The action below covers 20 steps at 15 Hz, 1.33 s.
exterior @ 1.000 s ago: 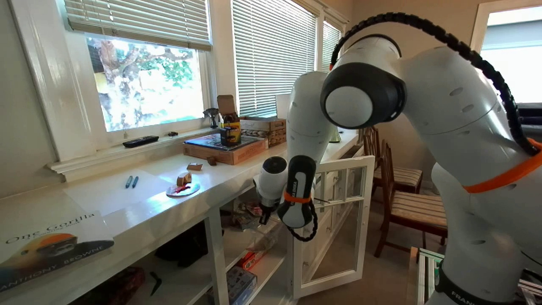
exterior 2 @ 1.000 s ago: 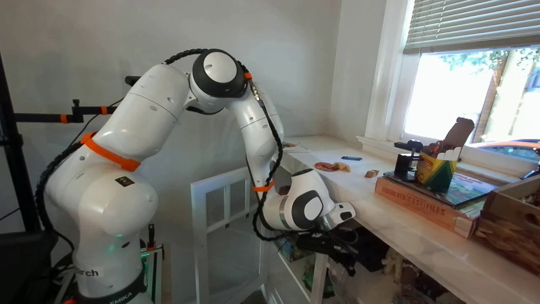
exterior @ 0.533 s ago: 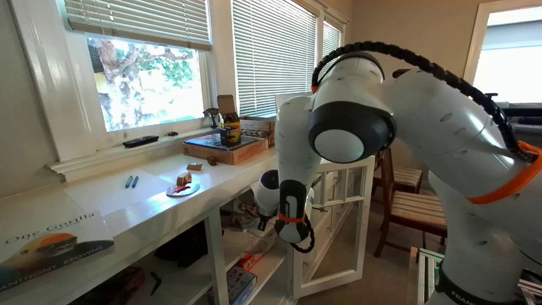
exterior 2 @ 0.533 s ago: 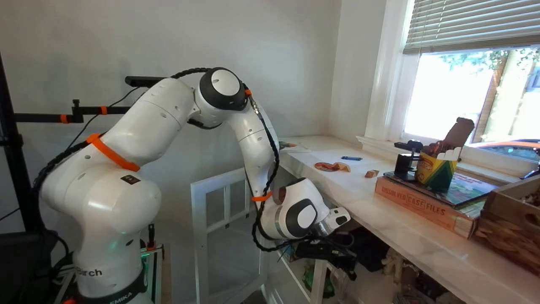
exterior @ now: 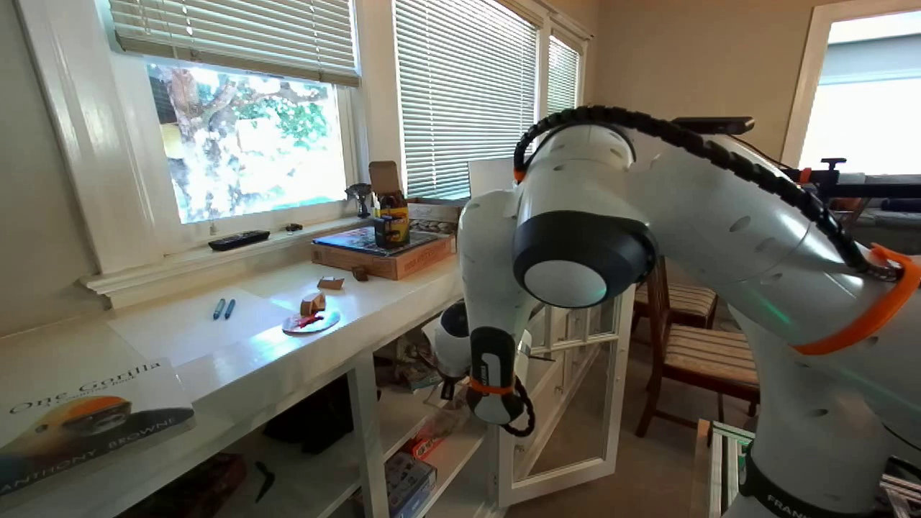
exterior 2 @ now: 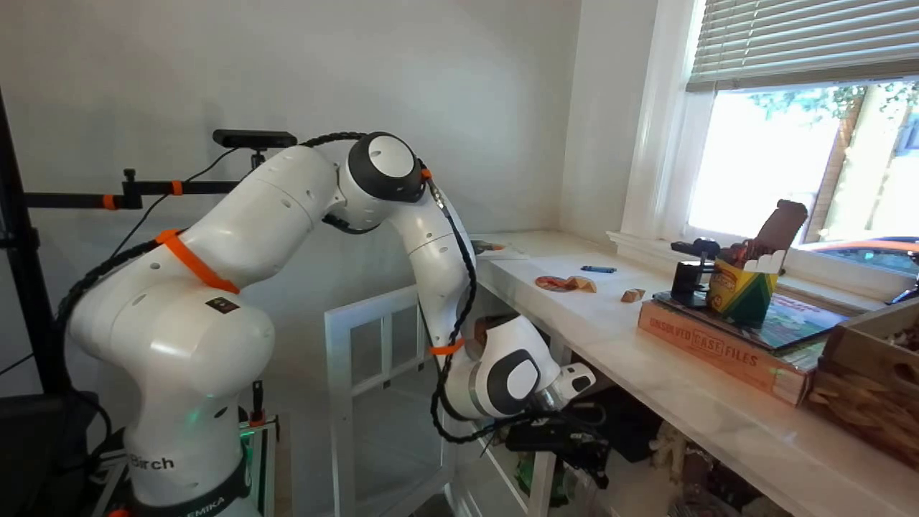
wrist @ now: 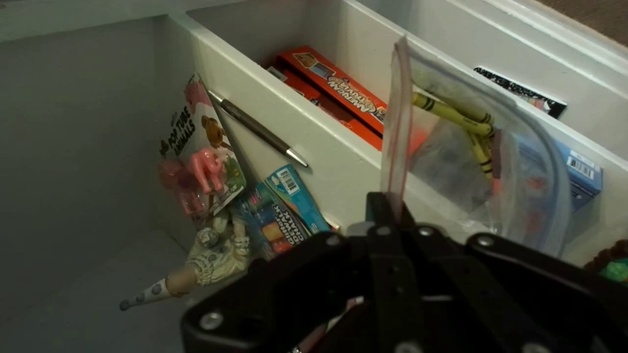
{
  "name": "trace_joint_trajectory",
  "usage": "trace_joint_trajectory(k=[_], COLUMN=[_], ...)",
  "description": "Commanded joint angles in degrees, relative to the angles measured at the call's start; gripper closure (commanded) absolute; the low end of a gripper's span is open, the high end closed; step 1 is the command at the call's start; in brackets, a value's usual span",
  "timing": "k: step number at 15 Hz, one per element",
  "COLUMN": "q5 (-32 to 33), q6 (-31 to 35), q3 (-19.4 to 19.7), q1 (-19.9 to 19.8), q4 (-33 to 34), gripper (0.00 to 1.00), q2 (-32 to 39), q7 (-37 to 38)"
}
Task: Pick up the plastic from the counter and put it in the cabinet
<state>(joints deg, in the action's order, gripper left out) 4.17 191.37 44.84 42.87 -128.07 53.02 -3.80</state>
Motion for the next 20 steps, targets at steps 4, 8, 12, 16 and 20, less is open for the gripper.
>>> trace_joint_trajectory(k=[4, 8, 12, 16, 20], q5=[-1.33, -1.10, -1.08, -1.08, -1.06], q6=[1.36, 0.02, 0.02, 0.02, 2.28], q3=[0.33, -0.32, -0.31, -0.31, 1.57], q1=[-0.84, -1.39, -1.52, -1.53, -0.78], q4=[4.42, 3.77, 3.98, 4.00, 5.32], gripper=[1.00, 0.98, 0.98, 1.00, 1.00], q2=[6.23, 4.39, 4.57, 4.58, 6.13], q7=[-3.17, -3.48, -3.54, -3.57, -4.28])
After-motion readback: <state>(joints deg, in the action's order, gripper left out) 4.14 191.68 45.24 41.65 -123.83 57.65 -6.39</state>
